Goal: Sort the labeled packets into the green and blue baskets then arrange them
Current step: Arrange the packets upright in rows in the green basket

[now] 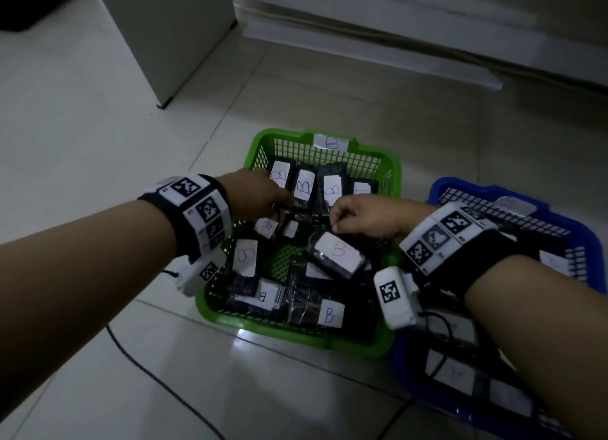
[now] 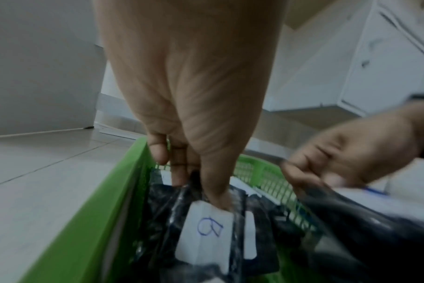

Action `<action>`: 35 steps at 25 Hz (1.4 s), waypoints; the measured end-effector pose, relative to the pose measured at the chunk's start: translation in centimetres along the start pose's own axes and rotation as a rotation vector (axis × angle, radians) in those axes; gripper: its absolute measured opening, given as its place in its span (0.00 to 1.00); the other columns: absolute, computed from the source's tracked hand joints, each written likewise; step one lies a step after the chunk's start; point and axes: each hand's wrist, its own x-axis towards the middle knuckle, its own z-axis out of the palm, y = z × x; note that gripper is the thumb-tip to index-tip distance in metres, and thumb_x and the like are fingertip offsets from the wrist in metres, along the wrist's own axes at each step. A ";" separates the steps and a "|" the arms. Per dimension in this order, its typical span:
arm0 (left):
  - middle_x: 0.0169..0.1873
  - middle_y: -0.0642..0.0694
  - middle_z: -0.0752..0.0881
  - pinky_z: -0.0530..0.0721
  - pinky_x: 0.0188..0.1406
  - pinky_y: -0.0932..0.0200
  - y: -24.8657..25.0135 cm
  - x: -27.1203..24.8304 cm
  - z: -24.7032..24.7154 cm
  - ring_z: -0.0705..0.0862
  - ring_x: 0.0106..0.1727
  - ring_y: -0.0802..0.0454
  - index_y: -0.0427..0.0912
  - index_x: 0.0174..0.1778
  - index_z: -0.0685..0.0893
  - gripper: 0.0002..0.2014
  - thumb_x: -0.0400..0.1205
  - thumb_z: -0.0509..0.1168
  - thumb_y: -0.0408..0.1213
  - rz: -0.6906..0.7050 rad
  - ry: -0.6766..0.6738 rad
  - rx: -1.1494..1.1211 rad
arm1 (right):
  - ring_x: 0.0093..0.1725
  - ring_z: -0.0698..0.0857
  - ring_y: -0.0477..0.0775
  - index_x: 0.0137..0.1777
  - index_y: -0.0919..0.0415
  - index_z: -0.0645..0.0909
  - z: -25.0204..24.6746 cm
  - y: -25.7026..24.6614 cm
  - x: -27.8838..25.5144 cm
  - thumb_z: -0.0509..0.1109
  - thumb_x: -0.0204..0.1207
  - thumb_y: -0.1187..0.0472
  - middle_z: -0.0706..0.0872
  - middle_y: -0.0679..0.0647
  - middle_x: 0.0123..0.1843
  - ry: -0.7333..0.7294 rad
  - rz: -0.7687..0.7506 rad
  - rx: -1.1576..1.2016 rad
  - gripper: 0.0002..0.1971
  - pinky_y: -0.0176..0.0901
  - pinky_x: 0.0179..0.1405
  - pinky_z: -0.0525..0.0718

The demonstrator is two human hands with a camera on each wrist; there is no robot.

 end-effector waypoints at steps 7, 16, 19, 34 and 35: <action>0.66 0.42 0.74 0.79 0.63 0.48 0.5 0.3 1.8 0.78 0.64 0.42 0.42 0.71 0.71 0.27 0.75 0.69 0.32 -0.022 -0.036 -0.034 | 0.47 0.80 0.51 0.71 0.55 0.63 3.6 -0.8 1.8 0.79 0.67 0.48 0.78 0.51 0.52 0.021 0.059 -0.084 0.37 0.41 0.41 0.76; 0.66 0.44 0.79 0.79 0.65 0.51 0.4 0.4 1.0 0.79 0.65 0.46 0.46 0.70 0.76 0.20 0.82 0.59 0.29 0.082 -0.085 -0.081 | 0.64 0.79 0.59 0.72 0.51 0.75 2.0 -0.8 2.5 0.65 0.77 0.68 0.79 0.57 0.67 0.231 0.081 -0.296 0.23 0.44 0.56 0.80; 0.66 0.45 0.78 0.80 0.64 0.48 0.4 0.8 1.5 0.78 0.66 0.45 0.48 0.73 0.73 0.24 0.81 0.59 0.28 0.076 -0.115 -0.031 | 0.63 0.77 0.64 0.68 0.47 0.79 3.0 -0.2 2.8 0.64 0.77 0.71 0.72 0.59 0.66 0.273 0.150 -0.283 0.24 0.48 0.60 0.79; 0.65 0.48 0.76 0.77 0.64 0.49 2.9 1.0 1.1 0.77 0.64 0.48 0.50 0.73 0.69 0.34 0.74 0.64 0.63 0.177 0.003 -0.019 | 0.68 0.72 0.68 0.76 0.61 0.60 5.0 -0.9 0.3 0.77 0.61 0.35 0.67 0.66 0.70 0.032 0.389 -0.621 0.50 0.54 0.63 0.77; 0.65 0.47 0.77 0.77 0.64 0.47 3.4 1.2 1.5 0.77 0.65 0.47 0.49 0.73 0.68 0.37 0.73 0.64 0.65 0.158 -0.024 0.010 | 0.68 0.72 0.68 0.76 0.62 0.60 5.3 -1.1 0.5 0.79 0.61 0.39 0.67 0.67 0.70 0.009 0.403 -0.607 0.50 0.54 0.63 0.77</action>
